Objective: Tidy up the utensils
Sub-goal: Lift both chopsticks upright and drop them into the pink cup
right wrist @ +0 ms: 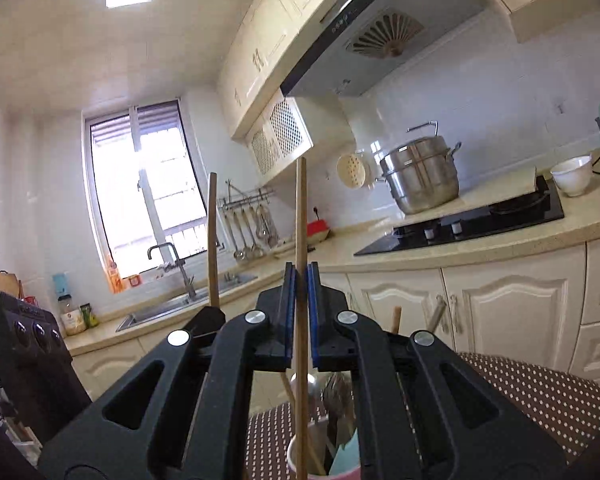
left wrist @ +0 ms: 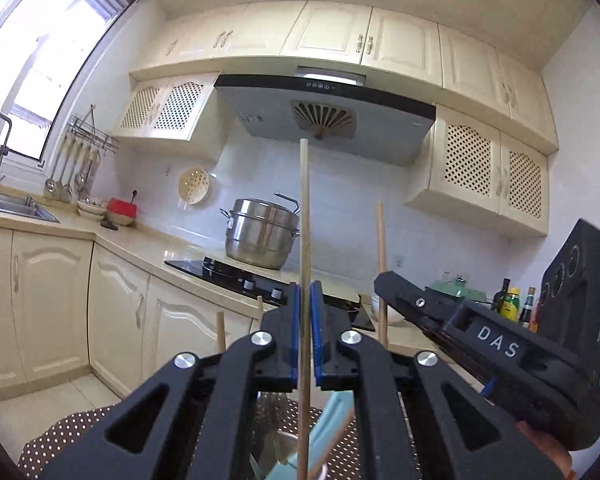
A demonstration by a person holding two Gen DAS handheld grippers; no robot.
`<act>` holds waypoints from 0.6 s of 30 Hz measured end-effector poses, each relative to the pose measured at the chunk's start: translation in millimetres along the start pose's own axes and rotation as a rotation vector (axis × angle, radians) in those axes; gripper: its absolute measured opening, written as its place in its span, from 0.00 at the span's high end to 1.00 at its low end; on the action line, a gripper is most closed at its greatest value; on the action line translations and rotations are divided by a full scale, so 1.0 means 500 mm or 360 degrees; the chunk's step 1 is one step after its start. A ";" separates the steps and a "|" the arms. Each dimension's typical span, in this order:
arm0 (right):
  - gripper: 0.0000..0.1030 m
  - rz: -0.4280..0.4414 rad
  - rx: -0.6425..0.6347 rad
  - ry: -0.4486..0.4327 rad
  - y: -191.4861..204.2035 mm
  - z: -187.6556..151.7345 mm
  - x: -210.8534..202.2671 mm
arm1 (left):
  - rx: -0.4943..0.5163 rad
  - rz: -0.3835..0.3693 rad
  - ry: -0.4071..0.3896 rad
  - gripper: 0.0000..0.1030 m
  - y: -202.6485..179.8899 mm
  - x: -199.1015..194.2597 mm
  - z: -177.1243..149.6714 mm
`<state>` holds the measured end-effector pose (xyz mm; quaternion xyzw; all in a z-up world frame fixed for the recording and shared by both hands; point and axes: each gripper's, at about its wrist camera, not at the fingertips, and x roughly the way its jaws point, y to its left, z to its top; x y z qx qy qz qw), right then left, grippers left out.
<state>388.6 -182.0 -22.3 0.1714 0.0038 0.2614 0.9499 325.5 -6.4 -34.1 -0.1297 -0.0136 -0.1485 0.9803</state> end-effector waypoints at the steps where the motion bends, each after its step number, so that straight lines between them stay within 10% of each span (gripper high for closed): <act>1: 0.94 0.0006 -0.0009 -0.0008 -0.001 -0.003 0.008 | 0.0012 0.0013 -0.0005 0.95 0.001 0.007 -0.003; 18: 0.94 -0.0070 -0.0084 -0.0066 -0.013 -0.053 0.043 | -0.0022 0.0070 0.0023 0.94 0.045 0.087 -0.053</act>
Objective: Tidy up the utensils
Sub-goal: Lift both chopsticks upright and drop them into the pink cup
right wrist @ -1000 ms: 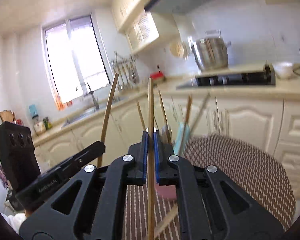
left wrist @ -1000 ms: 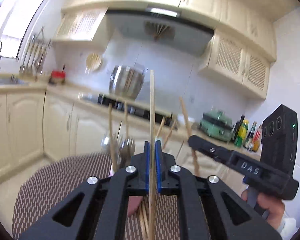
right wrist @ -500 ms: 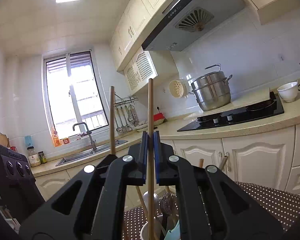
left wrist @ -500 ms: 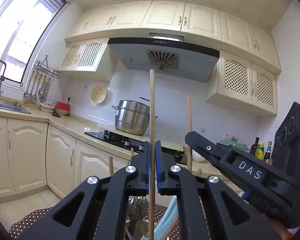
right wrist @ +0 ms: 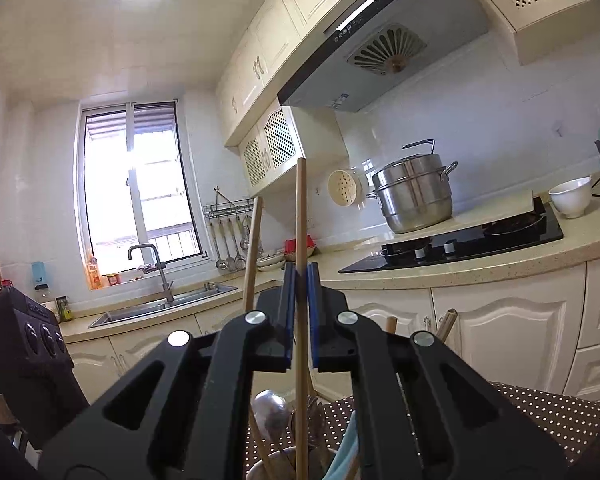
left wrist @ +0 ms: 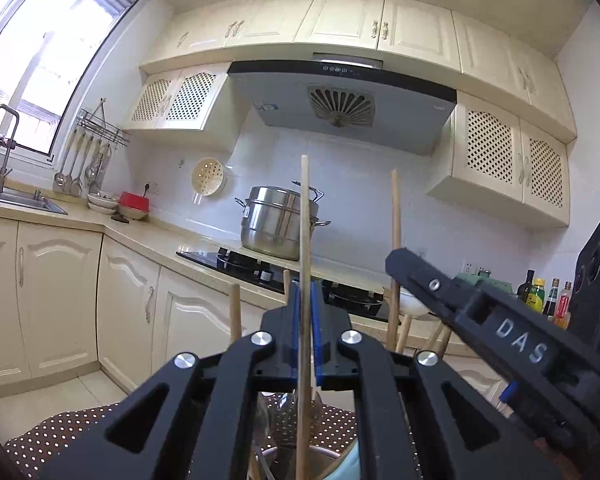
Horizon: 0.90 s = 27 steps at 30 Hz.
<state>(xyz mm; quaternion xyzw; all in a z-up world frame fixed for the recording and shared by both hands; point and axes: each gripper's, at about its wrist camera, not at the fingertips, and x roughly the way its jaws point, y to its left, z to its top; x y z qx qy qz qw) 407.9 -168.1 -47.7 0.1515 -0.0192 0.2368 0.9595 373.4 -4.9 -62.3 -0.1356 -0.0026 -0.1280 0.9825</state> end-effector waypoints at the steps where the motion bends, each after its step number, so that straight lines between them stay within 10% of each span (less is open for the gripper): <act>1: 0.94 -0.0001 0.0004 0.0000 -0.002 -0.001 0.000 | -0.0012 -0.0006 -0.0003 0.94 0.002 0.000 0.003; 27: 0.94 0.0000 0.0072 0.0034 -0.026 -0.025 0.004 | -0.0051 0.0012 -0.0014 0.94 0.018 0.013 -0.037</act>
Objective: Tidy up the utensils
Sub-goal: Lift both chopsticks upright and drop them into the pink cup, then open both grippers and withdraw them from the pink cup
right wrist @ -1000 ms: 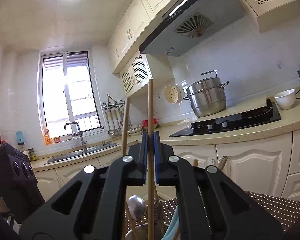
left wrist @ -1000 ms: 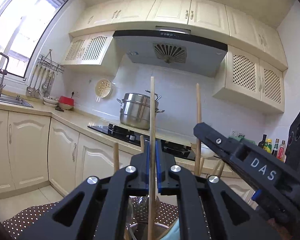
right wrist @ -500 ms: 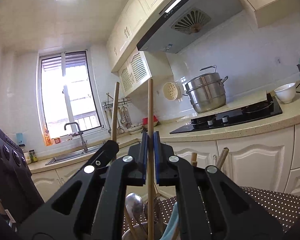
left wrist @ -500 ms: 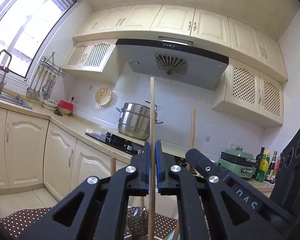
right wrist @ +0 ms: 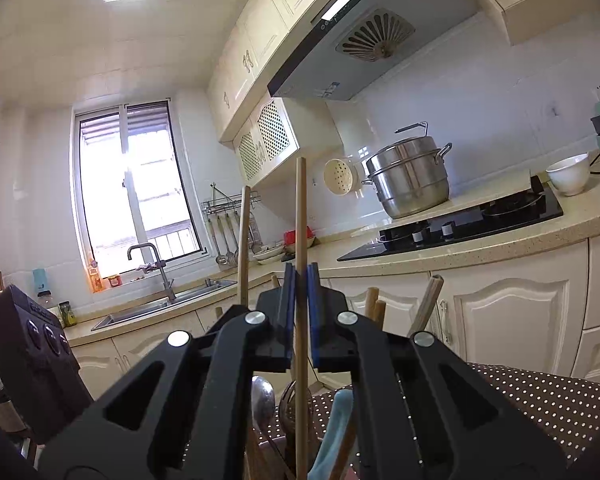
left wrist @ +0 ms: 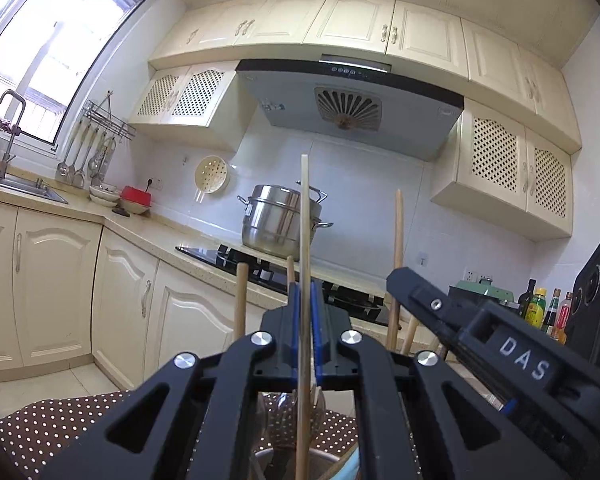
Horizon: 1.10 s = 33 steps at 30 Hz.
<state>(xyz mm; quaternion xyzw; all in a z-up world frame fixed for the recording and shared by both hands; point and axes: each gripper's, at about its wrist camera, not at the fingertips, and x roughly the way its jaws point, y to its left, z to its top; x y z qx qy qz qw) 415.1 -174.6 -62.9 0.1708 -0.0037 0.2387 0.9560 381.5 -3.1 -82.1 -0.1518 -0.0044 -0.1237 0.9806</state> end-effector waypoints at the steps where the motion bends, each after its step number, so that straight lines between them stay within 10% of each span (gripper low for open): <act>1: 0.94 -0.0002 0.0001 0.0001 0.000 -0.001 0.000 | 0.0000 0.0001 0.0015 0.94 0.001 0.000 -0.001; 14: 0.94 -0.0018 -0.0055 0.0041 0.026 0.008 -0.035 | 0.0048 -0.0012 0.0179 0.93 0.001 -0.070 0.006; 22: 0.94 -0.0055 -0.0099 0.0096 0.044 0.007 -0.067 | 0.0103 0.0103 0.0274 0.54 -0.007 -0.116 0.027; 33: 0.94 -0.0090 -0.0176 0.0228 0.069 -0.024 -0.093 | 0.0202 0.0349 0.0489 0.50 -0.007 -0.146 0.039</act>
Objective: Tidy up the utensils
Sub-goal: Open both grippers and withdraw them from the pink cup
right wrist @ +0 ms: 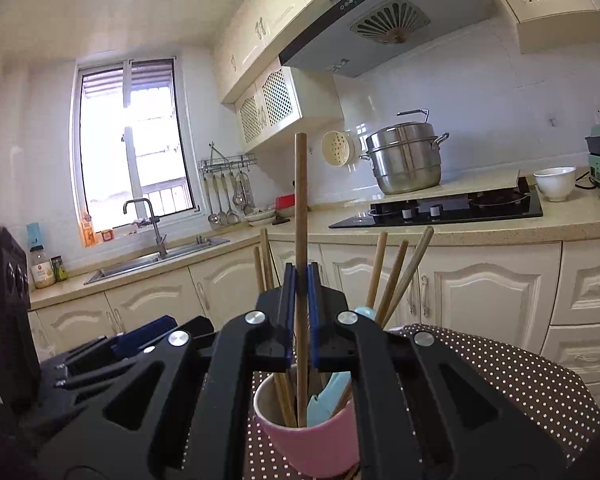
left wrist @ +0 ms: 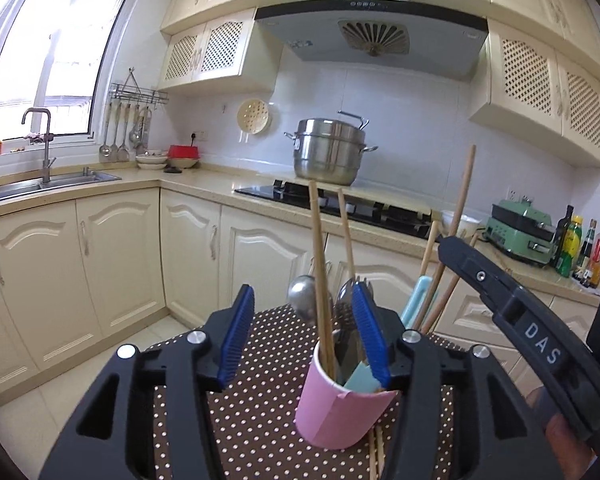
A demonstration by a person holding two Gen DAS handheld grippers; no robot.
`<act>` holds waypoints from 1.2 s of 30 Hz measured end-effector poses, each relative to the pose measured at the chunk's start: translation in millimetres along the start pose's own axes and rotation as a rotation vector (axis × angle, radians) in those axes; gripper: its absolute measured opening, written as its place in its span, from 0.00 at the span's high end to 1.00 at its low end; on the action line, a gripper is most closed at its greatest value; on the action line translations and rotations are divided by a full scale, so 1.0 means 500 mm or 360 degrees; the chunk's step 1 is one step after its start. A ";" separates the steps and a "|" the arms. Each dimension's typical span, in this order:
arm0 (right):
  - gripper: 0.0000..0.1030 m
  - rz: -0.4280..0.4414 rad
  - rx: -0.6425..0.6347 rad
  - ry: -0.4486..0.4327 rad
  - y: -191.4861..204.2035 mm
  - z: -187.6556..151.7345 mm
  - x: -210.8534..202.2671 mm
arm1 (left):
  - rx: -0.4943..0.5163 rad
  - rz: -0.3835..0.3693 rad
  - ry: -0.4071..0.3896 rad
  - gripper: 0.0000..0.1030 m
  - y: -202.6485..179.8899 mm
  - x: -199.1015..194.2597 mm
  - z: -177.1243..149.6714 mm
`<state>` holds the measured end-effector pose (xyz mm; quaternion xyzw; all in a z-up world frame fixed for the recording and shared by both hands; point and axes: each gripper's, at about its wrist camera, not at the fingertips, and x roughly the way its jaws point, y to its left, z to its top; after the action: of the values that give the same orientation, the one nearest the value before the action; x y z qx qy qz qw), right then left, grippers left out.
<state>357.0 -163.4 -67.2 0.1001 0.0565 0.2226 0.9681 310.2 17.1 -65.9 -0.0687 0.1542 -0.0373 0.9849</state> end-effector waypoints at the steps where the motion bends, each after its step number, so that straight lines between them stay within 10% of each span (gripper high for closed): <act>1: 0.94 -0.0001 -0.0010 0.0014 0.003 -0.003 -0.002 | 0.0004 0.0021 0.0012 0.50 0.001 -0.004 -0.001; 29: 0.93 -0.0024 0.0015 0.0208 0.030 -0.032 -0.049 | 0.0052 0.0147 0.0153 0.40 0.017 -0.092 -0.008; 32: 0.77 -0.0024 0.0012 0.0199 0.037 -0.029 -0.061 | 0.0050 0.0144 0.0149 0.40 0.017 -0.106 -0.009; 34: 0.44 -0.0014 0.0016 0.0175 0.040 -0.028 -0.071 | 0.0047 0.0142 0.0150 0.39 0.018 -0.116 -0.009; 36: 0.44 -0.0016 0.0007 0.0167 0.045 -0.026 -0.081 | 0.0050 0.0142 0.0148 0.39 0.018 -0.124 -0.009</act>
<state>309.4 -159.6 -72.2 0.0902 0.1081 0.2226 0.9647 250.4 31.3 -53.1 -0.0444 0.2020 0.0010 0.9784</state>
